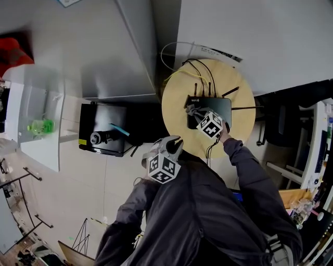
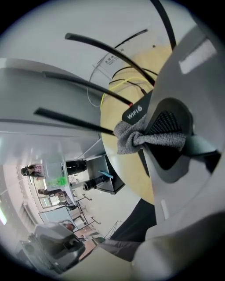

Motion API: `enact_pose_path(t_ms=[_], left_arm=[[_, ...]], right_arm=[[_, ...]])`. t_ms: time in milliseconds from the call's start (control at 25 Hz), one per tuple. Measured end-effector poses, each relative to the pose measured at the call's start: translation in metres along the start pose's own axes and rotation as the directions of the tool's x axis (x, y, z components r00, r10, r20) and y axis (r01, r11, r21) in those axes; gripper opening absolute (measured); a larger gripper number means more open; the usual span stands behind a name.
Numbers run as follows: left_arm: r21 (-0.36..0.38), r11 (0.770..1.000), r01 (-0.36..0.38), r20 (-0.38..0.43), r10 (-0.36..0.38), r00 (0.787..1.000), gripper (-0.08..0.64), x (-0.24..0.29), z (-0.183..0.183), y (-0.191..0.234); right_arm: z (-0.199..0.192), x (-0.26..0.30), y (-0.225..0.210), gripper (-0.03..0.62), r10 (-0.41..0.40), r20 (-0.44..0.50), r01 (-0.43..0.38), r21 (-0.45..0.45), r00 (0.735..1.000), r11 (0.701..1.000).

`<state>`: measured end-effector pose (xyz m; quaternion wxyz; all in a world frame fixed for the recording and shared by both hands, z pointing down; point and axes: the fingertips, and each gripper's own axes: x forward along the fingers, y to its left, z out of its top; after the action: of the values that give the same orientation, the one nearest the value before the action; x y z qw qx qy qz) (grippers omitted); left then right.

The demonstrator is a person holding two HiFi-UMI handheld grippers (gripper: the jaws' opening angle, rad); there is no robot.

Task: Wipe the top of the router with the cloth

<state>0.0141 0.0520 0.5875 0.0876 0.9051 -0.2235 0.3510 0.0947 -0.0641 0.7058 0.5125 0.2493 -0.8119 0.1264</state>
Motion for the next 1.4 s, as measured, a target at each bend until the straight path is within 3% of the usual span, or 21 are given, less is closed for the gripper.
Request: enact_pose_path(t_ms=[240, 640, 960, 1400], left_arm=[[-0.023, 0.999, -0.035, -0.009, 0.035, 0.999, 0.051, -0.007, -0.004, 0.005], [-0.045, 0.998, -0.046, -0.019, 0.045, 0.999, 0.051, -0.009, -0.010, 0.007], [-0.014, 1.000, -0.009, -0.014, 0.009, 1.000, 0.051, 0.000, -0.002, 0.001], [0.036, 0.998, 0.057, -0.020, -0.056, 0.998, 0.051, 0.016, 0.008, -0.010]], right_arm=[[0.000, 0.010, -0.061, 0.038, -0.045, -0.050, 0.045, 0.007, 0.998, 0.999], [-0.002, 0.023, -0.067, 0.038, -0.030, -0.089, 0.028, -0.023, 0.996, 0.999], [-0.025, 0.015, -0.027, 0.038, 0.029, -0.119, -0.028, 0.009, 0.992, 1.000], [-0.051, -0.006, 0.048, 0.038, 0.032, -0.078, -0.036, -0.048, 0.996, 0.998]])
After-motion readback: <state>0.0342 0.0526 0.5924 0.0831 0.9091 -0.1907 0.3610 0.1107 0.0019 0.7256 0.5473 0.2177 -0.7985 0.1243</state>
